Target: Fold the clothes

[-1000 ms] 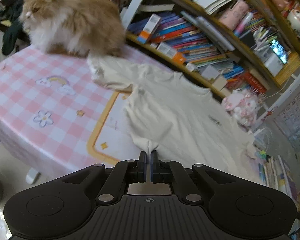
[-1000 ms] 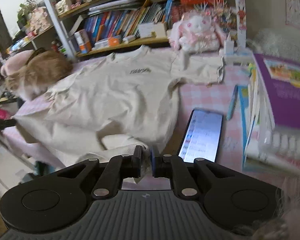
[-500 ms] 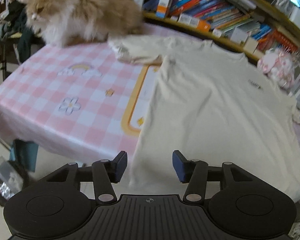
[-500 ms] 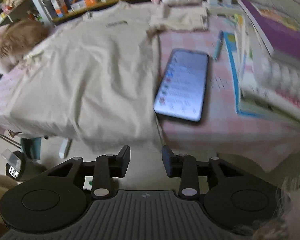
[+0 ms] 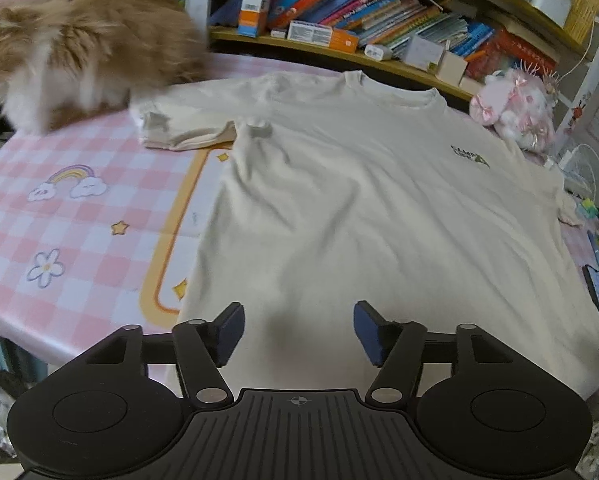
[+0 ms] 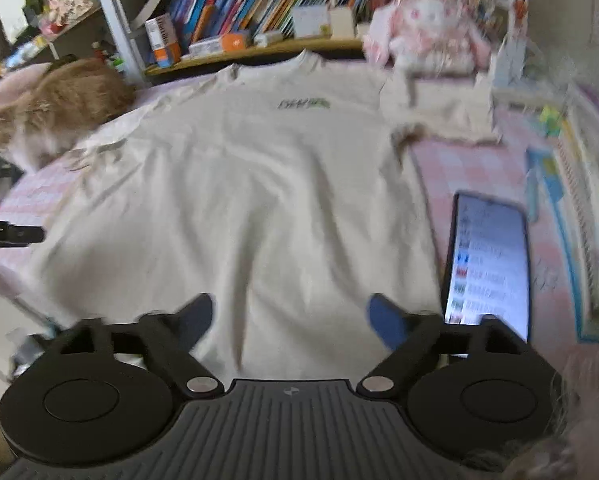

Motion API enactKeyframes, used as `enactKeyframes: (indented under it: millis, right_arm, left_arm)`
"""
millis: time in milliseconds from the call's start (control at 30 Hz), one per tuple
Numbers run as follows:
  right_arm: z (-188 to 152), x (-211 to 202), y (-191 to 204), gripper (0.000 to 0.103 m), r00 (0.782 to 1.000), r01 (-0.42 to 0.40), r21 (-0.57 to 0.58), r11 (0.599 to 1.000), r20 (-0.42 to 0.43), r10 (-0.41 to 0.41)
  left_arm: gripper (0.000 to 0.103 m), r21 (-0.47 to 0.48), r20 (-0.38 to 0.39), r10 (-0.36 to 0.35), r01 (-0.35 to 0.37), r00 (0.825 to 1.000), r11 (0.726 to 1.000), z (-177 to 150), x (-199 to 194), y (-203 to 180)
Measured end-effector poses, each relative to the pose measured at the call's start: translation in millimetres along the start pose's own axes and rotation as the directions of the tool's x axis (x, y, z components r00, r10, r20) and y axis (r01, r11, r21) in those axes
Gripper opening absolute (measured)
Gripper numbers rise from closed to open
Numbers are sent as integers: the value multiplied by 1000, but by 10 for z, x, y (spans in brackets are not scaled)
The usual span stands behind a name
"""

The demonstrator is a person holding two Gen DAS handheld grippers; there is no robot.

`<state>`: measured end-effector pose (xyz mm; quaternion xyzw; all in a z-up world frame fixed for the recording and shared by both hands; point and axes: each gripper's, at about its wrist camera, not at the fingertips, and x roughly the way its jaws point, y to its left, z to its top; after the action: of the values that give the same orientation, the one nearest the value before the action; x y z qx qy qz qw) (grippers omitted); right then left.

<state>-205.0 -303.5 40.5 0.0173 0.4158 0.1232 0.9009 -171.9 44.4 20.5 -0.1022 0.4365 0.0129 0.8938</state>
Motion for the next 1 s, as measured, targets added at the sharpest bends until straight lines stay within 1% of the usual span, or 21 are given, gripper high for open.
enactKeyframes:
  millis: [67, 167, 333, 433, 600, 700, 800, 867, 933, 1000]
  right_arm:
    - [25, 56, 105, 95, 998, 58, -26, 998, 28, -57]
    - [68, 153, 193, 98, 991, 127, -32, 991, 45, -125]
    - [215, 415, 262, 99, 986, 165, 14, 986, 1, -165]
    - [289, 501, 348, 99, 981, 196, 28, 980, 2, -196]
    - [391, 594, 462, 101, 973, 229, 42, 972, 7, -230]
    - [434, 642, 519, 101, 969, 247, 58, 967, 3, -248]
    - [463, 687, 574, 102, 966, 258, 76, 963, -9, -258]
    - [479, 723, 608, 102, 965, 264, 82, 961, -19, -263]
    - [504, 753, 637, 102, 963, 268, 80, 960, -22, -267]
    - [530, 783, 666, 102, 962, 272, 78, 959, -24, -271]
  left_arm:
    - [66, -11, -7, -10, 10, 1000, 1000, 46, 70, 37]
    - [67, -22, -15, -24, 24, 1000, 999, 132, 169, 92]
    - [68, -35, -23, -68, 67, 997, 997, 351, 329, 183]
    - [68, -33, -33, -98, 97, 995, 995, 465, 416, 178]
    - [69, 11, -54, -131, 132, 990, 991, 588, 548, 137]
    - [69, 33, -62, -127, 130, 990, 991, 627, 612, 118]
    - [70, 72, -53, -112, 116, 992, 991, 647, 641, 67]
    - [70, 110, -37, -115, 118, 993, 987, 665, 636, 26]
    - [74, 150, -26, -121, 123, 992, 981, 689, 636, -15]
    - [74, 171, -23, -125, 127, 992, 977, 707, 644, -25]
